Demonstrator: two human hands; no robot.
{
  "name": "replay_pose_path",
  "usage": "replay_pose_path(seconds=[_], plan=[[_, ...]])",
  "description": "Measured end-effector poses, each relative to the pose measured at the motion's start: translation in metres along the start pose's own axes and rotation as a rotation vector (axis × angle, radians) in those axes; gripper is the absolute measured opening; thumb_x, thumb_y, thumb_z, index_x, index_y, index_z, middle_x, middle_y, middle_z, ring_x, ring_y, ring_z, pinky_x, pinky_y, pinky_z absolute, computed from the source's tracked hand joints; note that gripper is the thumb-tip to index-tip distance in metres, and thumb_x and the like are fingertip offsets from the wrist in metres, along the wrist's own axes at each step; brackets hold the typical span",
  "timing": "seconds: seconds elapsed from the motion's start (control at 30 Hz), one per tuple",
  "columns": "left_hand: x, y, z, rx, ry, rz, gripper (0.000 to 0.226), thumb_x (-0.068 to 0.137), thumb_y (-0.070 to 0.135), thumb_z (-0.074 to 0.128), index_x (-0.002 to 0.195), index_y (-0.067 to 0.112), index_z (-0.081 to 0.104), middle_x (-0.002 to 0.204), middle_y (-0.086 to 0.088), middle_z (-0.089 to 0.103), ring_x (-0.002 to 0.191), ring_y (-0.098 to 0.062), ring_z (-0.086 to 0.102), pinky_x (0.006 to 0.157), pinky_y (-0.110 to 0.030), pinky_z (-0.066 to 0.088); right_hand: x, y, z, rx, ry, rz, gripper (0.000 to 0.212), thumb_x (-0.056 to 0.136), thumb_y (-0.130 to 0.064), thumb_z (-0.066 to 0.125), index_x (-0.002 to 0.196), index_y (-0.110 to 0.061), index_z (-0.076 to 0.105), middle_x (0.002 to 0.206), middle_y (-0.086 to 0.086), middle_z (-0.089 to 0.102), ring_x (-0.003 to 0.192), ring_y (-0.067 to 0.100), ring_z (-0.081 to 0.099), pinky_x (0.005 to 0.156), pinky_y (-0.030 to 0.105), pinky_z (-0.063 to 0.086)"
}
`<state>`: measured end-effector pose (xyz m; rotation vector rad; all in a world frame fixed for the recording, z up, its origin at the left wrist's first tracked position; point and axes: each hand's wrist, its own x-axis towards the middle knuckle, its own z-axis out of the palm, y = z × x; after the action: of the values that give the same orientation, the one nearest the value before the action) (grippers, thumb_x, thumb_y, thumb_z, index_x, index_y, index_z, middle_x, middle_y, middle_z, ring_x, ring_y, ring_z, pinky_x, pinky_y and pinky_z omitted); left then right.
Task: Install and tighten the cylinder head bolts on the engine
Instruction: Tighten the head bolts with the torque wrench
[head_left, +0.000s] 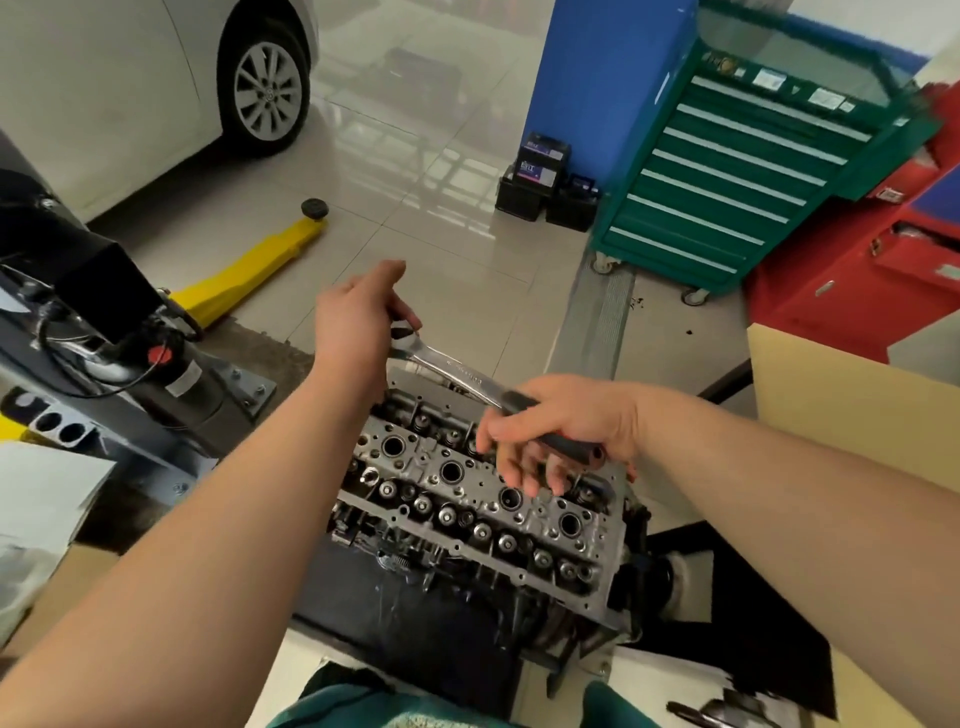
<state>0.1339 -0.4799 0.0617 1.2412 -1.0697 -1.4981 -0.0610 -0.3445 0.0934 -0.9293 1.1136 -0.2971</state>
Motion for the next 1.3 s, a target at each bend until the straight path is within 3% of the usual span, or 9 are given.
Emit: replay_pose_path(seconds=[0.07, 0.17, 0.4, 0.57, 0.73, 0.87, 0.93, 1.03, 1.3], plan=[[0.002, 0.002, -0.001, 0.02, -0.007, -0.017, 0.039, 0.08, 0.053, 0.066, 0.068, 0.016, 0.059, 0.061, -0.005, 0.069, 0.053, -0.005, 0.062, 0.06, -0.032, 0.041, 0.004, 0.003, 0.001, 0.149, -0.095, -0.029, 0.023, 0.103, -0.027, 0.063, 0.096, -0.005, 0.064, 0.075, 0.013, 0.065, 0.056, 0.02, 0.064, 0.045, 0.026, 0.053], [0.004, 0.0, -0.005, 0.003, -0.024, -0.002, 0.039, 0.073, 0.053, 0.071, 0.069, 0.017, 0.058, 0.056, -0.004, 0.065, 0.054, -0.014, 0.061, 0.06, -0.032, 0.041, 0.003, 0.01, 0.006, 0.156, -0.014, -0.074, 0.03, 0.103, -0.023, 0.061, 0.075, -0.015, 0.059, 0.058, 0.003, 0.052, 0.041, 0.011, 0.05, 0.038, 0.022, 0.041], [0.016, -0.001, -0.017, -0.017, -0.214, 0.008, 0.032, 0.073, 0.039, 0.086, 0.057, 0.018, 0.067, 0.051, -0.015, 0.056, 0.049, -0.031, 0.051, 0.059, -0.035, 0.047, 0.015, 0.029, 0.1, 0.453, 0.185, -0.2, 0.025, 0.095, -0.023, 0.067, 0.071, -0.023, 0.062, 0.061, 0.004, 0.048, 0.042, 0.016, 0.041, 0.041, 0.026, 0.032], [0.015, 0.001, -0.017, 0.019, -0.251, 0.016, 0.043, 0.078, 0.043, 0.081, 0.047, 0.02, 0.063, 0.052, -0.014, 0.057, 0.052, -0.031, 0.055, 0.068, -0.038, 0.051, 0.01, 0.022, 0.099, 0.438, 0.214, -0.19, 0.022, 0.094, -0.022, 0.068, 0.076, -0.019, 0.057, 0.063, 0.008, 0.046, 0.043, 0.017, 0.041, 0.041, 0.027, 0.034], [0.015, 0.001, -0.018, 0.02, -0.252, 0.018, 0.044, 0.079, 0.042, 0.079, 0.046, 0.019, 0.061, 0.051, -0.013, 0.058, 0.05, -0.03, 0.055, 0.061, -0.033, 0.051, 0.012, 0.019, 0.101, 0.421, 0.201, -0.184, 0.025, 0.094, -0.022, 0.067, 0.071, -0.023, 0.059, 0.061, 0.006, 0.047, 0.042, 0.017, 0.041, 0.041, 0.027, 0.034], [0.016, 0.002, -0.021, 0.012, -0.257, 0.0, 0.022, 0.079, 0.024, 0.079, 0.06, 0.016, 0.07, 0.053, -0.015, 0.058, 0.049, -0.029, 0.053, 0.052, -0.032, 0.05, 0.012, 0.019, 0.11, 0.412, 0.278, -0.179, 0.02, 0.096, -0.02, 0.065, 0.08, -0.013, 0.056, 0.06, 0.006, 0.046, 0.042, 0.018, 0.039, 0.043, 0.028, 0.031], [0.021, 0.001, -0.024, 0.01, -0.275, -0.02, 0.027, 0.079, 0.017, 0.076, 0.054, 0.016, 0.067, 0.053, -0.016, 0.056, 0.048, -0.03, 0.052, 0.052, -0.032, 0.047, 0.023, 0.019, 0.129, 0.452, 0.325, -0.178, 0.017, 0.093, -0.022, 0.066, 0.088, -0.011, 0.055, 0.059, 0.005, 0.047, 0.042, 0.018, 0.039, 0.043, 0.029, 0.028], [0.024, 0.004, -0.026, 0.02, -0.352, -0.045, 0.035, 0.079, 0.01, 0.074, 0.047, 0.016, 0.063, 0.051, -0.017, 0.054, 0.047, -0.03, 0.05, 0.055, -0.033, 0.049, 0.042, 0.023, 0.158, 0.585, 0.404, -0.204, 0.016, 0.085, -0.028, 0.07, 0.076, -0.021, 0.059, 0.059, 0.005, 0.049, 0.042, 0.02, 0.039, 0.043, 0.029, 0.027], [0.018, 0.009, -0.015, 0.113, -0.352, -0.061, 0.039, 0.084, 0.012, 0.075, 0.05, 0.013, 0.057, 0.05, -0.018, 0.054, 0.047, -0.031, 0.049, 0.06, -0.039, 0.043, 0.032, 0.022, 0.137, 0.63, 0.201, -0.132, 0.021, 0.091, -0.034, 0.071, 0.082, -0.021, 0.058, 0.061, 0.007, 0.049, 0.045, 0.022, 0.043, 0.045, 0.03, 0.032]])
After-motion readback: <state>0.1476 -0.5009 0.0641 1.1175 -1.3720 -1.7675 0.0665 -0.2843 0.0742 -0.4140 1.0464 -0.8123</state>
